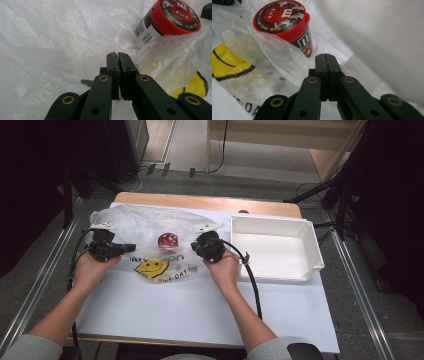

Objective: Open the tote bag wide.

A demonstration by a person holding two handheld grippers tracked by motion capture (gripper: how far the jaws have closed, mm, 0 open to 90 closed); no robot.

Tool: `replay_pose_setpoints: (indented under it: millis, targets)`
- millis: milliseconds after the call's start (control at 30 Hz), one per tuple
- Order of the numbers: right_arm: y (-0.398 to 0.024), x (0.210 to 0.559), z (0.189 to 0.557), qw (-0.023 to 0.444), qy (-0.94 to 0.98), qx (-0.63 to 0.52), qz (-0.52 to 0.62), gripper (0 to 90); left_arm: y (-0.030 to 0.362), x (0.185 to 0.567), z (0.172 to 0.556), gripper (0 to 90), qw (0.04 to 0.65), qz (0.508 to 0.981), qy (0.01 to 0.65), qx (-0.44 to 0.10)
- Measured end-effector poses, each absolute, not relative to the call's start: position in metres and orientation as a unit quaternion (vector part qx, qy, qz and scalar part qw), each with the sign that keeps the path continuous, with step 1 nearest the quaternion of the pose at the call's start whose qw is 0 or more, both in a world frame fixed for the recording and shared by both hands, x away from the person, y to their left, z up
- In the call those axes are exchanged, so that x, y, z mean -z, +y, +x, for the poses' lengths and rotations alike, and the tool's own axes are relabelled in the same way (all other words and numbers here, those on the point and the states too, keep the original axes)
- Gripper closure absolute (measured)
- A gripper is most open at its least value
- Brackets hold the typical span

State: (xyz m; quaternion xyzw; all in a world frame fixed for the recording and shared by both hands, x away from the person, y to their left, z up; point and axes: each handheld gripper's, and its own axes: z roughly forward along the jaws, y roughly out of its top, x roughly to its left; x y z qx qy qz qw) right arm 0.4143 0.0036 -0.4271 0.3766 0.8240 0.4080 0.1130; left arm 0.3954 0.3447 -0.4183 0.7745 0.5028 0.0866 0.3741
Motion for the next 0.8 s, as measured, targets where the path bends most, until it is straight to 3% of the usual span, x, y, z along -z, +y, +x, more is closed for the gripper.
replay_pose_setpoints:
  millis: [800]
  targets:
    - [0.006, 0.458, 0.401, 0.116, 0.818, -0.399, 0.399, 90.0, 0.355, 0.435, 0.416, 90.0, 0.357, 0.765, 0.525, -0.106]
